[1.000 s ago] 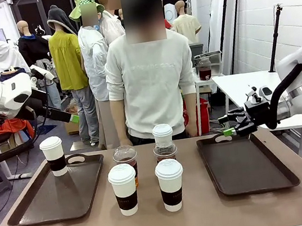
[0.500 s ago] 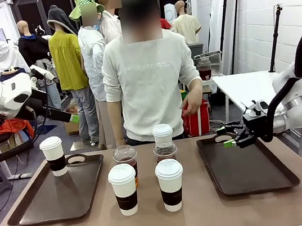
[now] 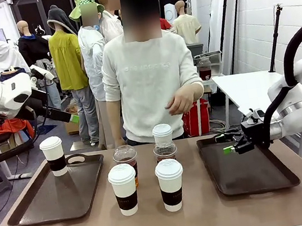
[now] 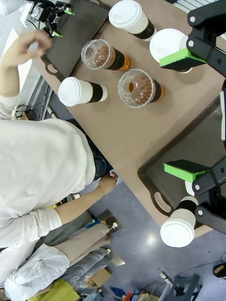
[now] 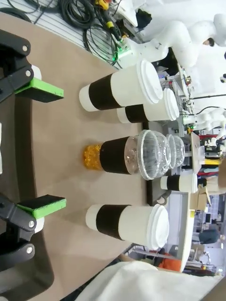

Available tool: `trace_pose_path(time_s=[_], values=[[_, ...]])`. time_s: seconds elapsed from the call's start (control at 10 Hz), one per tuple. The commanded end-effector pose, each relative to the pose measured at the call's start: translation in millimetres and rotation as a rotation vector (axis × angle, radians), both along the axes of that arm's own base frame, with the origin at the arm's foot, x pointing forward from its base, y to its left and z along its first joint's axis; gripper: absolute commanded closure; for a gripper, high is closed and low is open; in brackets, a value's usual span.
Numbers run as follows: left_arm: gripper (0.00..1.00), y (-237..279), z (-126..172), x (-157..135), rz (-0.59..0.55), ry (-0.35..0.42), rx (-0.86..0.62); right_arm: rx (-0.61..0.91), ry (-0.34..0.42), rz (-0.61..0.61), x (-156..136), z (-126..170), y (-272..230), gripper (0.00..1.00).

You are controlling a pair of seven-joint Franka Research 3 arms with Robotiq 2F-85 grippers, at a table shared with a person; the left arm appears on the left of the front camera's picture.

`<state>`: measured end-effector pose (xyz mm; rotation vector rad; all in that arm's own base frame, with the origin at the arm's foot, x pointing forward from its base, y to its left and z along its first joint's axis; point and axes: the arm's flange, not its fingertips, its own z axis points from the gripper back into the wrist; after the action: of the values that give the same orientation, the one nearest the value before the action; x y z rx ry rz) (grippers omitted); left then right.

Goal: Distribute the coffee onto the tray.
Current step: Pick up one iced Americano and place it on the right Handle tray.

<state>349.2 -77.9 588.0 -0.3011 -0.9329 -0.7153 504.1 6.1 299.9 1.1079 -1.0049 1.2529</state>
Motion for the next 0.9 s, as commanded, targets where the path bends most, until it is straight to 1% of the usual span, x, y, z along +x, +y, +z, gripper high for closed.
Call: trace_pose_path(time_s=[0.0, 0.3, 0.6, 0.8], values=[[0.00, 0, 0, -1, -0.008, 0.006, -0.006, 0.041, -0.027, -0.019, 10, -1, 14, 0.00], [0.00, 0, 0, -1, -0.008, 0.006, -0.006, 0.055, -0.014, 0.001, 15, -11, 53, 0.00], [0.00, 0, 0, -1, -0.008, 0.006, -0.006, 0.060, 0.014, 0.027, 22, -35, 90, 0.00], [0.00, 0, 0, -1, -0.008, 0.006, -0.006, 0.060, 0.022, 0.045, 20, -37, 99, 0.00]])
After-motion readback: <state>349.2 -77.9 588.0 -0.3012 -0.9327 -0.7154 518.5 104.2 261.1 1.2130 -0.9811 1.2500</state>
